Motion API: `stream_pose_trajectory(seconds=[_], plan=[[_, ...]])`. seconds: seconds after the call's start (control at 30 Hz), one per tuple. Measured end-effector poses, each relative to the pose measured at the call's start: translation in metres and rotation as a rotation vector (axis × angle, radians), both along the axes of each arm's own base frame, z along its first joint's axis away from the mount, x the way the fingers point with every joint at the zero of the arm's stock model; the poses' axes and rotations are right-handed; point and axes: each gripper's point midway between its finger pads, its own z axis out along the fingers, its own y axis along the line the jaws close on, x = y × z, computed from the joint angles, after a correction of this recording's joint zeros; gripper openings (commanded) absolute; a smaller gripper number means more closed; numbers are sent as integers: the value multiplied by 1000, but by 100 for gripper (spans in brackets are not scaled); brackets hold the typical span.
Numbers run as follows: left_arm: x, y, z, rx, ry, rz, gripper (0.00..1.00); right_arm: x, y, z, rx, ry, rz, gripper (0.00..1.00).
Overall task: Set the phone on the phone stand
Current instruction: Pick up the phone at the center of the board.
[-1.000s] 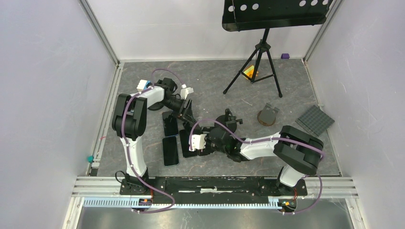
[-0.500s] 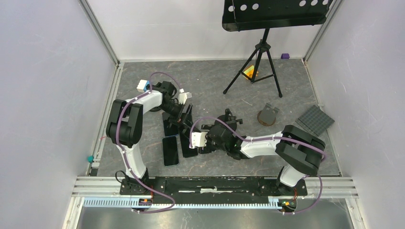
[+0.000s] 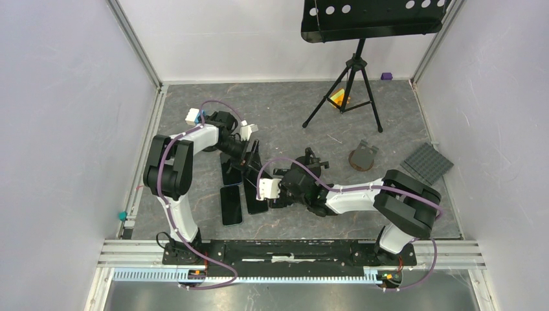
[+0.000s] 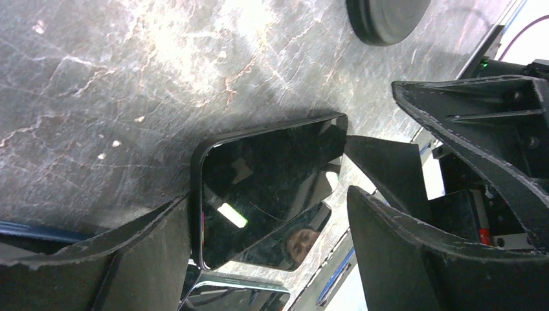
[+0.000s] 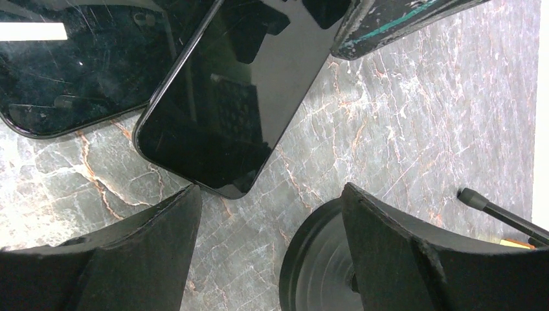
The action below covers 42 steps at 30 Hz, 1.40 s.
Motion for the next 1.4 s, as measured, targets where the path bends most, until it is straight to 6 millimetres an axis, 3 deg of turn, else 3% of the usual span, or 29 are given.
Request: stream_pose_trajectory(seconds=[0.1,0.33,0.67,0.87,0.97,1.23,1.4], plan=[[1,-4,4,-29,2,3,72,0,0,0,2,1,-5,84],[-3,-12,10,-77,26,1,52,1,0,0,2,2,-9,84],[-10,-20,11,-82,37,-23,3,4,-3,1,-3,-10,-28,84],[-11,-21,11,-80,42,-22,2,4,-5,2,-11,-10,-32,86],[-14,-27,23,-127,45,-31,2,3,-8,3,-19,-6,-37,87],[-13,-26,31,-102,-31,-57,2,1,-18,3,-39,22,-45,93],[-14,-25,41,-104,-98,-99,2,-11,-27,4,-54,74,-9,98]])
